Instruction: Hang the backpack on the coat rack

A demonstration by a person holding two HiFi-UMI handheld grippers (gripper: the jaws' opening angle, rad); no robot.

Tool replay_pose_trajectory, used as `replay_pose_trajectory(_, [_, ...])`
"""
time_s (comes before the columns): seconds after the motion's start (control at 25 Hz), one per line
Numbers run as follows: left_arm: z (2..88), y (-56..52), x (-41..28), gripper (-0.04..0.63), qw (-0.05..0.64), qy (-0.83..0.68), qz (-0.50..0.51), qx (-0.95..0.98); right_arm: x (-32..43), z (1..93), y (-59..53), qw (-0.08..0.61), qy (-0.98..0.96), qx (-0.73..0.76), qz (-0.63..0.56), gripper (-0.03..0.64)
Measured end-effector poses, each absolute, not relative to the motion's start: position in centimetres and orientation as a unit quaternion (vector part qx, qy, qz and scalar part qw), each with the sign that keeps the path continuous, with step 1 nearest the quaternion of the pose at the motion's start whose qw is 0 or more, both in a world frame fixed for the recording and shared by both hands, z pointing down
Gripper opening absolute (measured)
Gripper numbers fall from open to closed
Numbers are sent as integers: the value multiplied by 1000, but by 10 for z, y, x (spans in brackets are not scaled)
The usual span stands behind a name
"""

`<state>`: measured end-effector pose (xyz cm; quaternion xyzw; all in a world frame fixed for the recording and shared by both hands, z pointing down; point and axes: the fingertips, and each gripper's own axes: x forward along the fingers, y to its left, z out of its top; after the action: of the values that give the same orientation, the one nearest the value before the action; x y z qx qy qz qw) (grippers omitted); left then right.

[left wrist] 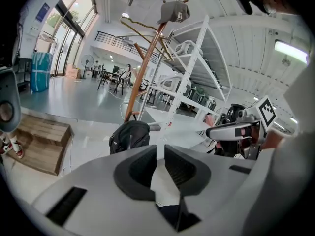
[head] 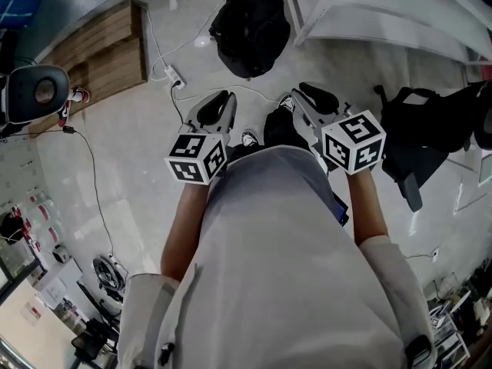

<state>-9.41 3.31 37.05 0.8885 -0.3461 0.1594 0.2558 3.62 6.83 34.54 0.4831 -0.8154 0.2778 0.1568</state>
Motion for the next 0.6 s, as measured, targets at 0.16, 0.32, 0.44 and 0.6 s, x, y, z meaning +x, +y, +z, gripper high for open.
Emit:
replay_pose_trajectory(0.16, [361,35,-106,54,265,-350,145,887,33,335,73,150,-812,496,270,77])
replay_pose_trajectory(0.32, [351,38,-114,52,269,-352,127,887,30,327,78,145,-808,508,261,57])
replay_pose_trajectory(0.44, [343,41,-117,49,266,-352,121,889,29,319,82,149,-807,513,253,30])
replay_pose_trajectory(0.6, [334,45,-120,41,261,-356,112,890,32,308,87,138,-804,522,247,15])
